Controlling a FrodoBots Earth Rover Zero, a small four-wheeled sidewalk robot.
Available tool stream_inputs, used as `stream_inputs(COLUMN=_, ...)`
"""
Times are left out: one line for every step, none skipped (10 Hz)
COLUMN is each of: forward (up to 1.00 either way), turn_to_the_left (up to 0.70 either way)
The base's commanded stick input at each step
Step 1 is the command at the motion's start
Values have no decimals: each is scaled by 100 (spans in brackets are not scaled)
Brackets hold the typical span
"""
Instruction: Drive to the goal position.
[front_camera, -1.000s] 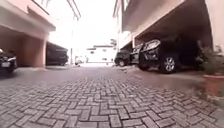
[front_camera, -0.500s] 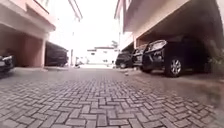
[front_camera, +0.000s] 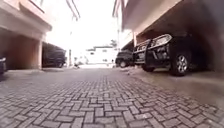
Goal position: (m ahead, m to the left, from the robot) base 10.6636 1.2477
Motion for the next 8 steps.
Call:
stream_inputs(forward=70, turn_to_the_left=0)
stream_inputs(forward=70, turn_to_the_left=0)
stream_inputs(forward=70, turn_to_the_left=0)
stream_inputs(forward=70, turn_to_the_left=0)
stream_inputs(forward=70, turn_to_the_left=0)
stream_inputs(forward=70, turn_to_the_left=0)
stream_inputs(forward=70, turn_to_the_left=0)
stream_inputs(forward=70, turn_to_the_left=0)
